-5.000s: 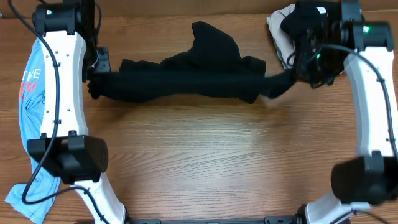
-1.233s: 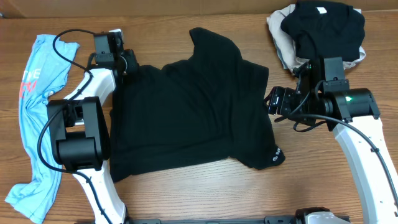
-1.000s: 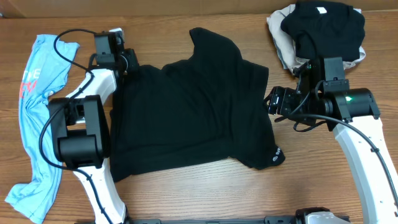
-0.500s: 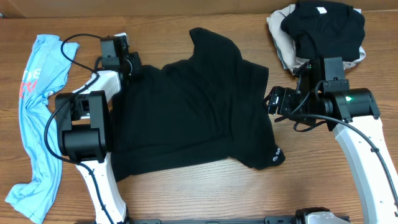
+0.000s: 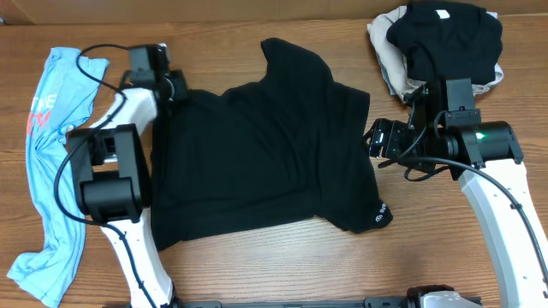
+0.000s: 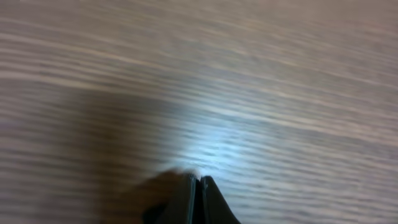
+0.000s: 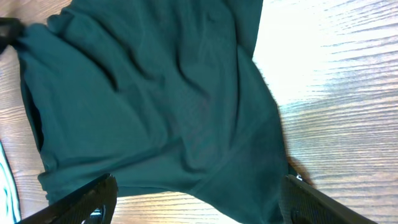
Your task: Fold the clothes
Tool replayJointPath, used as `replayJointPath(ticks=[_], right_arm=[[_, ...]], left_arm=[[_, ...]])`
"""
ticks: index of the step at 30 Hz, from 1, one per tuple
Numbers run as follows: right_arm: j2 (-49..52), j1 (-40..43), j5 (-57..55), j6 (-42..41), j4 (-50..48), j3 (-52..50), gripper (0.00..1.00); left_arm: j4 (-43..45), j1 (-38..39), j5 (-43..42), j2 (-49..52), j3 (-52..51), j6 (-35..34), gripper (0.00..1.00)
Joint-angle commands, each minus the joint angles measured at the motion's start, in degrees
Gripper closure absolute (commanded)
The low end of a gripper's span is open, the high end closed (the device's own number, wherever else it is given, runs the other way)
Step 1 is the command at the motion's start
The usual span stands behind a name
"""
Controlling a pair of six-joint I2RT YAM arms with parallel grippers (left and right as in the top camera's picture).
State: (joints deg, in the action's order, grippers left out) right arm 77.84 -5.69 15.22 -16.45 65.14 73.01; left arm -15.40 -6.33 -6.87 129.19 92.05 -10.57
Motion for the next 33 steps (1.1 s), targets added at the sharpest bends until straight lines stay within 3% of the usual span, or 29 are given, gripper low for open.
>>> replayJointPath(ticks=[1, 5, 13, 18, 24, 29, 33], right_arm=[[-0.57, -0.26, -0.63, 0.42, -0.42, 1.09, 0.14], [-0.57, -0.26, -0.66, 0.42, -0.44, 1.09, 0.13], [-0.57, -0.26, -1.27, 0.42, -0.63, 1.09, 0.13], [-0.02, -0.26, -1.64, 0.44, -3.30, 1.09, 0.13], [6.25, -0.26, -2.75, 6.29, -14.56, 1.09, 0.14], [17.90, -0.26, -2.91, 10.34, -29.27, 1.68, 0.14], [27.71, -0.24, -7.50, 11.04, -35.30, 5.79, 0.14]], left_arm=[[-4.57, -2.32, -0.04, -0.22, 6.95, 1.40, 0.96], [-11.98, -3.85, 1.18, -0.22, 11.98, 4.85, 0.96], [-19.85, -4.74, 15.28, -0.22, 14.10, 11.91, 0.96], [-26.56, -4.81, 20.15, -0.20, 14.08, 12.11, 0.96], [-29.79, -5.33, 20.85, -0.20, 14.08, 12.07, 0.96], [-29.79, -5.35, 20.72, -0.20, 14.08, 11.85, 0.96], [-29.57, -5.27, 20.31, -0.20, 14.08, 11.37, 0.96]])
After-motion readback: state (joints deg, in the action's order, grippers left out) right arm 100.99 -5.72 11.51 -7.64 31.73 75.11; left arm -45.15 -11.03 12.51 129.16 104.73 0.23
